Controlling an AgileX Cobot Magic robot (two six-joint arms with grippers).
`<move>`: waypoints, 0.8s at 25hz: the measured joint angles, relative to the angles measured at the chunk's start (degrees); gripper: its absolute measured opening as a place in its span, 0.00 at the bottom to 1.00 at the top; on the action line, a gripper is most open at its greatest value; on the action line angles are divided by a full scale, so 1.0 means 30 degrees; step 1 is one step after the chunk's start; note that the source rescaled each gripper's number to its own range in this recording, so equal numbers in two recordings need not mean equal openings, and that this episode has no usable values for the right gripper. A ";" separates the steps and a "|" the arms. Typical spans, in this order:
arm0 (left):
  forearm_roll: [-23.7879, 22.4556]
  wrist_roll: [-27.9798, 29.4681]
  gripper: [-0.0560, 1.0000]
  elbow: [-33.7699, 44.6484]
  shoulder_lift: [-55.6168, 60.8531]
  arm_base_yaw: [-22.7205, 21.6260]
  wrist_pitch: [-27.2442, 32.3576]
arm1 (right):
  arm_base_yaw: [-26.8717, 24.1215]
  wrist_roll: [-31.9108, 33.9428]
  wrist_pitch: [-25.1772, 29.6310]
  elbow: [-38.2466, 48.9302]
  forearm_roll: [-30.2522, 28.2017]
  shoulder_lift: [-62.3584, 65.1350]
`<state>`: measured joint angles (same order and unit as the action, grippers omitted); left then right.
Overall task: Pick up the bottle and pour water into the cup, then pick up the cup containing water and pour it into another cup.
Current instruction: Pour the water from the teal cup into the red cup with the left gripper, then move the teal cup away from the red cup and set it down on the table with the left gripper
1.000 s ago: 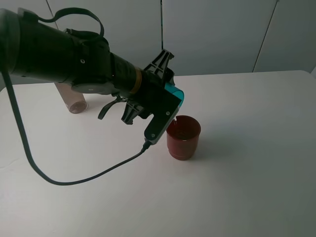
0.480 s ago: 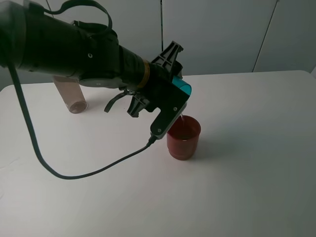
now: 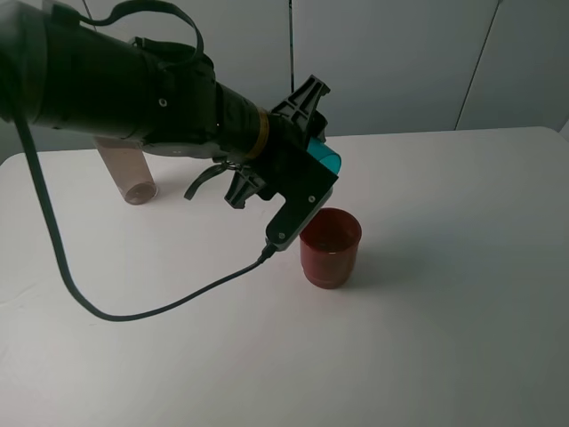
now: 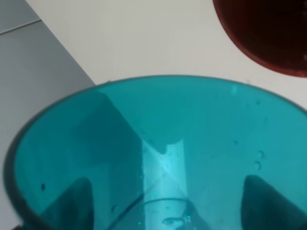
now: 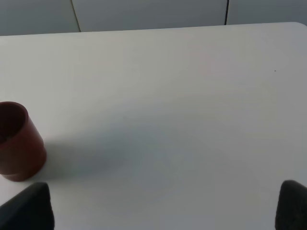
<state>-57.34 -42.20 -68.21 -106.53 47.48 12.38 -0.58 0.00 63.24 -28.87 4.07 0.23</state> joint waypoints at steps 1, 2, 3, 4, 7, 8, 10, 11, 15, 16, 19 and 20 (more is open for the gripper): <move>-0.0025 0.0000 0.12 0.0000 0.0000 0.0000 0.0000 | 0.0000 0.0000 0.0000 0.0000 0.0000 0.0000; -0.0042 0.0000 0.12 0.0000 0.0000 0.0000 0.0000 | 0.0000 0.0000 0.0000 0.0000 0.0000 0.0000; -0.0042 0.0000 0.12 0.0000 0.0000 0.0000 0.0000 | 0.0000 0.0000 0.0000 0.0000 0.0000 0.0000; 0.0020 0.0000 0.12 0.0000 0.0000 0.0000 -0.0045 | 0.0000 0.0000 0.0000 0.0000 0.0000 0.0000; 0.0630 0.0301 0.12 0.0000 0.0000 0.0000 -0.0668 | 0.0000 0.0000 0.0000 0.0000 0.0000 0.0000; 0.0755 0.0692 0.12 0.0000 0.0000 0.0008 -0.0969 | 0.0000 0.0000 0.0000 0.0000 0.0000 0.0000; 0.0951 0.1792 0.12 0.0000 0.0000 0.0008 -0.1560 | 0.0000 0.0000 0.0000 0.0000 0.0000 0.0000; 0.0951 0.2557 0.12 0.0000 0.0000 0.0008 -0.1906 | 0.0000 0.0000 0.0000 0.0000 0.0000 0.0000; 0.0978 0.5674 0.12 0.0000 0.0000 0.0008 -0.3077 | 0.0000 0.0000 0.0000 0.0000 0.0000 0.0000; 0.1084 0.6336 0.12 0.0000 -0.0014 0.0008 -0.3356 | 0.0000 0.0000 0.0000 0.0000 0.0000 0.0000; 0.1372 0.9093 0.12 0.0000 -0.0045 -0.0360 -0.4860 | 0.0000 0.0000 0.0000 0.0000 0.0000 0.0000; 0.1527 0.9870 0.12 0.0000 -0.0045 -0.0620 -0.5363 | 0.0000 0.0000 0.0000 0.0000 0.0000 0.0000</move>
<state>-52.76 -12.58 -68.21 -106.66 45.62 -3.71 -0.58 0.00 63.24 -28.87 4.07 0.23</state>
